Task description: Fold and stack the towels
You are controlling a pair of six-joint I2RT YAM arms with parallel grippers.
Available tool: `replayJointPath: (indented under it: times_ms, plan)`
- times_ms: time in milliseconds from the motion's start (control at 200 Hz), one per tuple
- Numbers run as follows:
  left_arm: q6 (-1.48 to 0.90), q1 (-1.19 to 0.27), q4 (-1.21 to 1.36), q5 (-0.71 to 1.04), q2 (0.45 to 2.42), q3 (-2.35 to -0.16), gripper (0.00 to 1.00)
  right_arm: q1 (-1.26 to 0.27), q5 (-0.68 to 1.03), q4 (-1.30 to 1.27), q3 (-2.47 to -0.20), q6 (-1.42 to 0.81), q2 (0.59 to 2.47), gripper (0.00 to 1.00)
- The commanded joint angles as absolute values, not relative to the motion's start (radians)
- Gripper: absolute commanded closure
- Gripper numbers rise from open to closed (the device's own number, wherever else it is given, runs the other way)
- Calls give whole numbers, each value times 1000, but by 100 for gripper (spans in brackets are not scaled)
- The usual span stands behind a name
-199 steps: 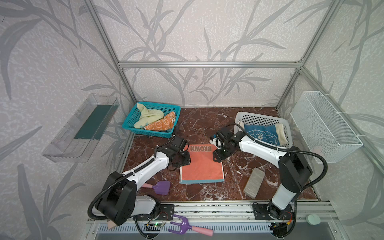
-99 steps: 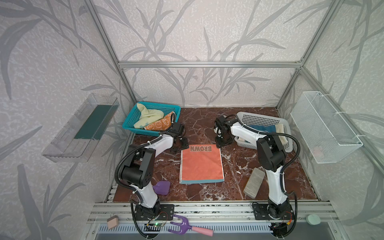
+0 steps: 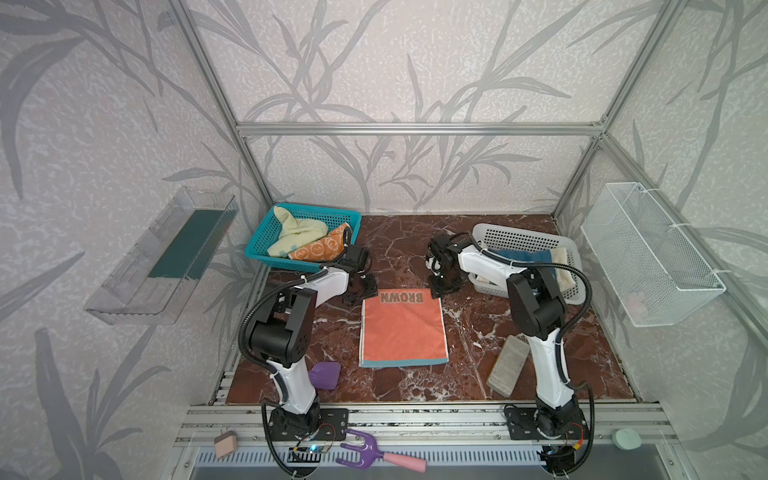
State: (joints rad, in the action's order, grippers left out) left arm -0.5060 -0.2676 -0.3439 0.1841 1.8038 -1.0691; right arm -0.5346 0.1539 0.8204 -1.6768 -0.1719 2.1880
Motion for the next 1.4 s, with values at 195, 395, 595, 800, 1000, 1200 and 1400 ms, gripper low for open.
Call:
replayJointPath:
  times_ms: [195,395,595,800,1000,1200,1400]
  plan:
    - [-461,-247,-251,260,1792,-1028,100,-495,201,743,-1681,-154,2225,96]
    - [-439,-241,-145,370,1767,-1028,100,-450,198,688,-1669,-150,2180,100]
    - [-381,-229,-116,489,1736,-1057,100,-426,227,584,-1596,-90,2065,100]
    - [-387,-219,-49,543,1676,-995,100,-419,287,451,-1429,-59,1912,100]
    - [-445,-220,98,557,1599,-814,100,-419,324,318,-1214,-69,1806,100]
    - [-468,-221,156,558,1551,-694,100,-421,350,294,-1146,-64,1787,100]
    - [-461,-224,96,557,1419,-629,100,-433,328,331,-1077,-57,1646,100]
